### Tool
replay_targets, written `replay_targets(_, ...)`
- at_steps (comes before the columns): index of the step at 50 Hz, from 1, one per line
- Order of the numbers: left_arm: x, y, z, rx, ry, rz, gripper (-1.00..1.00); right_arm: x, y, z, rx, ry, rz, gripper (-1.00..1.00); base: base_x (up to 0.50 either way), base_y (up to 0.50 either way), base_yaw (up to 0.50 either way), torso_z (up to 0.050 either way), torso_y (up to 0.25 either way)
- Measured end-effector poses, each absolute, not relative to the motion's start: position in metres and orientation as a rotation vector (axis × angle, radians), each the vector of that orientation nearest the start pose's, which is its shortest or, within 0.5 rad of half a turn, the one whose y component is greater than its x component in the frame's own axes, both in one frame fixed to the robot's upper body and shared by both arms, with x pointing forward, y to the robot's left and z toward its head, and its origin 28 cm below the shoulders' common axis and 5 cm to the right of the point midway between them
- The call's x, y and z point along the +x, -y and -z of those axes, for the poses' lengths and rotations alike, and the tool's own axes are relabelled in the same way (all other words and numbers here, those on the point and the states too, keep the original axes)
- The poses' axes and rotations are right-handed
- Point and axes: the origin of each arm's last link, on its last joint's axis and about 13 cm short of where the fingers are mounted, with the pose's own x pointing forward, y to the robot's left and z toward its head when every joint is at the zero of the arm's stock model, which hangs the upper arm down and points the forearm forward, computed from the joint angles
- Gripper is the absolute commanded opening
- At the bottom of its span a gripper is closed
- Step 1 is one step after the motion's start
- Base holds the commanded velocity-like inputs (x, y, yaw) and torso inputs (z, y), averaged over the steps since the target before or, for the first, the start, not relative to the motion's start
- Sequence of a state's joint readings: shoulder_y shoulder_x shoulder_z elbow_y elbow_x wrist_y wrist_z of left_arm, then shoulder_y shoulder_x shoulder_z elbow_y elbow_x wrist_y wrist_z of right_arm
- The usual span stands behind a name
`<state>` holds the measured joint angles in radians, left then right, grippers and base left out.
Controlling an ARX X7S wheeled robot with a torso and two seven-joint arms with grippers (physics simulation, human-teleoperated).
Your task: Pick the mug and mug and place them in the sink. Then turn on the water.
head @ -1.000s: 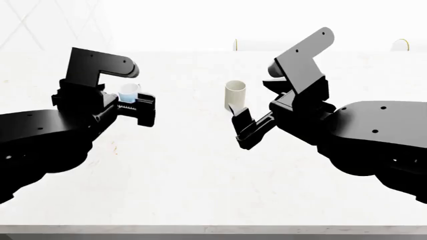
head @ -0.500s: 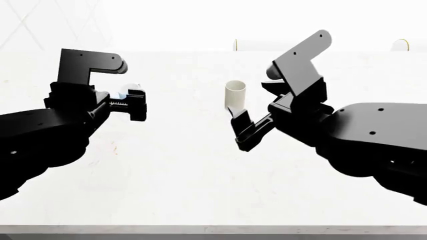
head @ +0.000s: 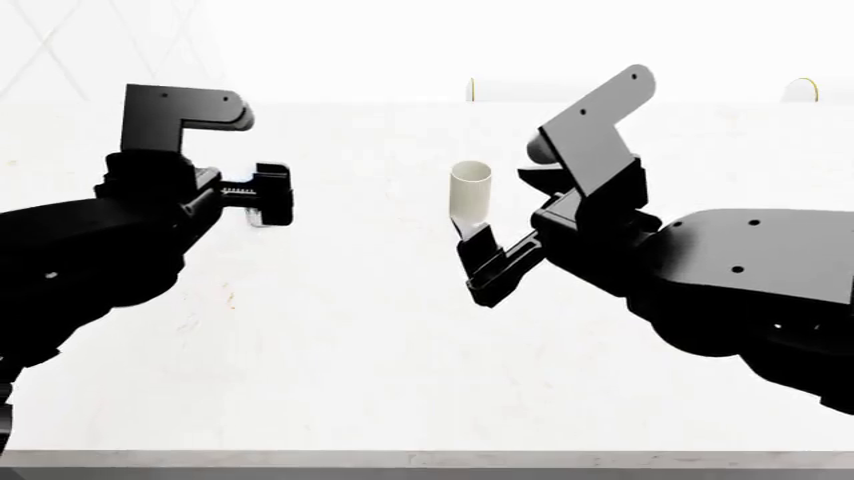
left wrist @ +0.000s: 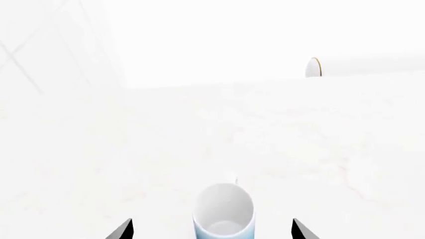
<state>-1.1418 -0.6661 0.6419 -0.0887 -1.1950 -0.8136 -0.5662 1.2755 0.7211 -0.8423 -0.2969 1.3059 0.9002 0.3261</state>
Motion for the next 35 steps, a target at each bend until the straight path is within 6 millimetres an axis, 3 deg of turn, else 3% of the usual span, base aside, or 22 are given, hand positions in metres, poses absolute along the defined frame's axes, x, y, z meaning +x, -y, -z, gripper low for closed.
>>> replay_targets(35, 0.343, -0.261, -0.230, 0.064, -0.318, 0.040, 1.00, 0.278, 0.108, -0.262, -0.321, -0.177, -0.590, 1.00, 0.00, 0.00, 0.00, 0.000, 0.000)
